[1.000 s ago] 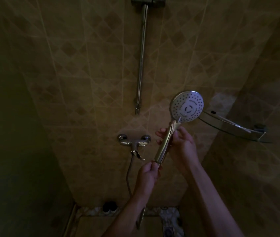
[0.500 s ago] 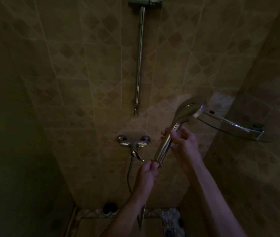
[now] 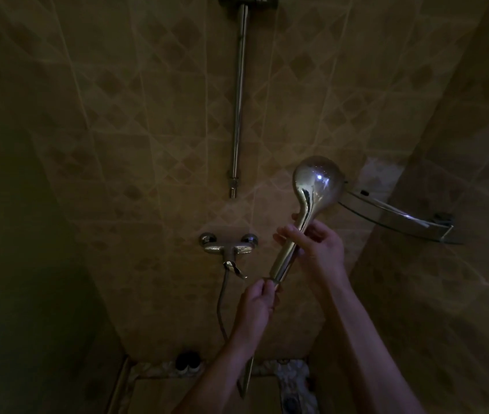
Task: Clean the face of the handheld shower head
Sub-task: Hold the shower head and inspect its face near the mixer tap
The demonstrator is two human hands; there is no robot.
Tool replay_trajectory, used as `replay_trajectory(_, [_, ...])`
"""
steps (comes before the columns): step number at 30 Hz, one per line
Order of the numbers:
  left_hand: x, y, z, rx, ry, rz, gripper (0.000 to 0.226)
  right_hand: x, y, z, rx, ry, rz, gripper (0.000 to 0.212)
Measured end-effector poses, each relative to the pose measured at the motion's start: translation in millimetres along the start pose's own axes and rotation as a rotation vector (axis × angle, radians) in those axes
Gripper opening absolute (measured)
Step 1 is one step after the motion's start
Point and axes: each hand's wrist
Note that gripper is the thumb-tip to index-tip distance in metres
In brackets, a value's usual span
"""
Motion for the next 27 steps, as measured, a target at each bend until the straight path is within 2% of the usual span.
replay_trajectory(5, [-2, 3, 6, 0.002, 0.003, 0.017, 0.021, 4, 5, -2, -0.076, 0.154, 0.025, 0.033])
replay_trajectory(8, [-3, 4, 4, -0.011, -0.001, 0.007, 0.023, 7, 10, -9, -0.094, 0.221, 0.007, 0.029])
replay_trajectory(11, [-4, 5, 3, -0.004, -0.015, -0.002, 0.024, 7, 12, -9, -0.105, 0.279, 0.067, 0.023])
replay_trajectory(13, [-4, 5, 3, 0.002, -0.015, -0.004, 0.025, 7, 12, -9, -0.094, 0.259, 0.072, 0.023])
replay_trajectory(15, [-5, 6, 3, 0.006, -0.001, -0.01, 0.026, 6, 13, -10, -0.068, 0.156, 0.005, 0.027])
replay_trajectory(18, [-7, 5, 3, 0.004, 0.007, 0.0, 0.025, 7, 17, -12, -0.039, 0.086, -0.022, 0.017])
replay_trajectory(20, [-8, 4, 3, 0.007, 0.008, 0.002, 0.024, 8, 19, -12, -0.056, 0.076, -0.021, 0.019])
replay_trajectory(24, [-10, 5, 0, 0.011, -0.011, -0.005, 0.025, 7, 19, -11, -0.089, 0.181, -0.005, 0.028])
replay_trajectory(27, [-13, 7, -3, 0.017, -0.017, -0.011, 0.025, 4, 20, -8, -0.067, 0.262, 0.027, 0.021])
Point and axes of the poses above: each hand's wrist, its own y-axis towards the middle knuckle, its own x-axis out of the back of the hand, z = x × y
